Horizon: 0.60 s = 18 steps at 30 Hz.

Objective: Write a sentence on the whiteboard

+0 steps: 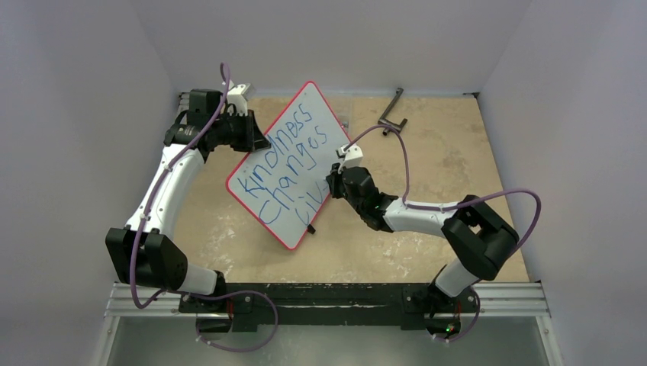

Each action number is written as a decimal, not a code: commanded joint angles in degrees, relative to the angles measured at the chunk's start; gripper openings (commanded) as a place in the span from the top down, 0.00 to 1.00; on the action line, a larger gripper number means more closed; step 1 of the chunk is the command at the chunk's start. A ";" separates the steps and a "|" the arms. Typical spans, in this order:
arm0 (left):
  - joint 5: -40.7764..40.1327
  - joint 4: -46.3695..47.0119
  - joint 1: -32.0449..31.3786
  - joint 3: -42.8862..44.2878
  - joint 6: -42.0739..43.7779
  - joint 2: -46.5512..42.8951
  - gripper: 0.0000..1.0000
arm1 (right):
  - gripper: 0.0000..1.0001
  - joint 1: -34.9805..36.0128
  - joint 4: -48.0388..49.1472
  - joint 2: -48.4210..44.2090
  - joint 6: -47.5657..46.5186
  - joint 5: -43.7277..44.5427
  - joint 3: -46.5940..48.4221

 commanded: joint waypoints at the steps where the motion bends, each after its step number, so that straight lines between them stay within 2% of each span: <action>1: -6.91 -3.80 -0.05 0.16 4.72 0.57 1.00 | 1.00 0.24 2.36 -0.29 0.27 -4.24 -0.68; 18: -6.82 -3.69 -0.05 0.06 4.73 0.29 1.00 | 1.00 0.28 4.97 -2.69 1.41 -10.50 -6.34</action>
